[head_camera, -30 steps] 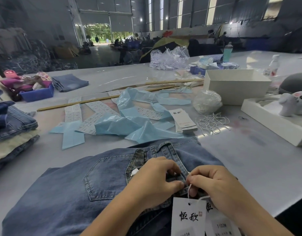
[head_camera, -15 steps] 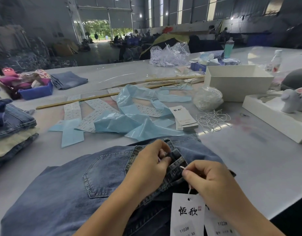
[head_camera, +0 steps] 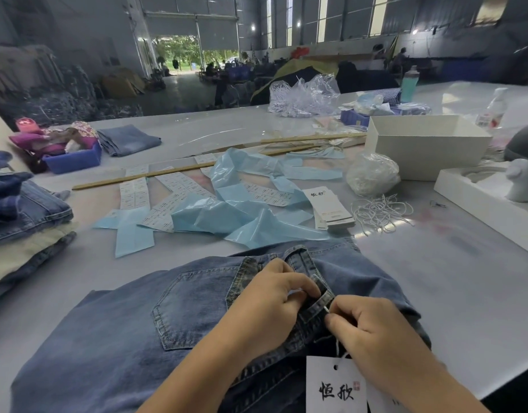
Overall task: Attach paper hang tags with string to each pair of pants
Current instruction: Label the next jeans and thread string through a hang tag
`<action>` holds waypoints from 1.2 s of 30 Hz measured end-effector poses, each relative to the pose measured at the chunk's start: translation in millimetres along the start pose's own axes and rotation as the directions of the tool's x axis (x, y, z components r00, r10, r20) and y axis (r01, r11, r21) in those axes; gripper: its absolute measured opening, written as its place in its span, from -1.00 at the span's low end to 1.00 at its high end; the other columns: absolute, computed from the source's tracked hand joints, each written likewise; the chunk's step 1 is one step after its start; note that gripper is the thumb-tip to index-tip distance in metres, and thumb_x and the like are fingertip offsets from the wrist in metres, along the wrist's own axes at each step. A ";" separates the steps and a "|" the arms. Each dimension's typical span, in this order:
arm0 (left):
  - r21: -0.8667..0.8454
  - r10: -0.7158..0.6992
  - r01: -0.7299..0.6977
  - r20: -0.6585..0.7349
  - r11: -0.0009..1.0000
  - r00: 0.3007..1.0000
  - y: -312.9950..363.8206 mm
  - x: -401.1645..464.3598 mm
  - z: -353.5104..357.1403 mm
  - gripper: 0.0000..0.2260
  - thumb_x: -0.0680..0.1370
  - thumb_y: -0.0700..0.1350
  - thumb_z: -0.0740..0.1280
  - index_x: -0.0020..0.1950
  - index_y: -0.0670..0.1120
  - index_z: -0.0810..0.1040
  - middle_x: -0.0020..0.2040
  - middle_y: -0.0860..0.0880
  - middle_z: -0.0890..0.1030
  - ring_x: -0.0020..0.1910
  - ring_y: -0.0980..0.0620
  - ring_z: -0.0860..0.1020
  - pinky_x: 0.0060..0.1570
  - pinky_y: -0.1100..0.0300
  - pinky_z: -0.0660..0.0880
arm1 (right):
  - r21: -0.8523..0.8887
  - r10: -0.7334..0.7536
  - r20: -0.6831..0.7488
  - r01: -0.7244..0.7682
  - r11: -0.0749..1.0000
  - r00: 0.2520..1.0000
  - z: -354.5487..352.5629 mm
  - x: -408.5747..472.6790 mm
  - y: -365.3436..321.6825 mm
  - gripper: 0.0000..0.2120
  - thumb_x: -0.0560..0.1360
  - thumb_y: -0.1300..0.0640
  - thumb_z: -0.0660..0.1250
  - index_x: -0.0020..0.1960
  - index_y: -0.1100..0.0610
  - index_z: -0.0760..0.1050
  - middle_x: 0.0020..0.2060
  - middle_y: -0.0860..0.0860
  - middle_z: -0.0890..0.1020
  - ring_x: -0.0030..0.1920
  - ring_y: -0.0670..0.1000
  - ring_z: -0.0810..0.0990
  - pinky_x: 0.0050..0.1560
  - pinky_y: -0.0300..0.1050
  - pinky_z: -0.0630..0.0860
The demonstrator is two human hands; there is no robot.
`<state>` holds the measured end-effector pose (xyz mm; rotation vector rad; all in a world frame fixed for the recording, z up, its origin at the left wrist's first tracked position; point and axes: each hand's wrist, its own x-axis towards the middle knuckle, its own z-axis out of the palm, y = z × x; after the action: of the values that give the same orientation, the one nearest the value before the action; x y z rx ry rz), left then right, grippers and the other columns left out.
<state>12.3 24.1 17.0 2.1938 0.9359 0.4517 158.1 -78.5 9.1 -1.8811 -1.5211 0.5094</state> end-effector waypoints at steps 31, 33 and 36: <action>-0.836 -0.158 -0.061 -0.174 0.545 0.972 -1.8 -10.9 -11.2 -0.85 0.50 -0.05 0.28 -0.11 -0.13 0.47 -0.19 -0.10 0.69 -0.31 0.06 0.54 -0.28 0.25 0.43 | 0.495 0.019 0.156 -0.095 0.864 0.988 -21.3 15.0 -17.0 -0.83 0.31 0.03 0.44 -0.32 0.12 0.53 -0.52 0.00 0.42 -0.57 -0.11 0.29 -0.55 -0.32 0.23; -0.875 -0.155 -0.058 -0.150 0.481 0.976 4.1 -8.9 -12.5 -0.85 0.46 -0.06 0.30 -0.13 -0.14 0.46 -0.28 -0.09 0.66 -0.39 0.07 0.51 -0.34 0.29 0.42 | 0.651 0.049 0.184 -0.159 0.742 0.982 -26.5 16.0 -21.8 -0.81 0.31 0.03 0.40 -0.38 0.11 0.47 -0.50 0.05 0.35 -0.58 -0.07 0.19 -0.56 -0.33 0.12; -0.770 -0.087 -0.074 -0.166 0.634 0.982 15.3 -7.2 -10.5 -0.92 0.57 -0.18 0.32 -0.13 -0.12 0.51 -0.36 0.02 0.60 -0.42 0.14 0.48 -0.35 0.33 0.43 | 0.772 0.036 0.173 -0.158 0.616 0.984 -31.6 18.6 -27.9 -0.79 0.37 0.01 0.32 -0.34 0.13 0.46 -0.45 0.08 0.39 -0.53 -0.06 0.22 -0.55 -0.33 0.14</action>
<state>9.1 16.2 35.0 1.3526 0.6516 0.8880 163.9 -65.4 52.9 -1.2253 -0.9923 1.1697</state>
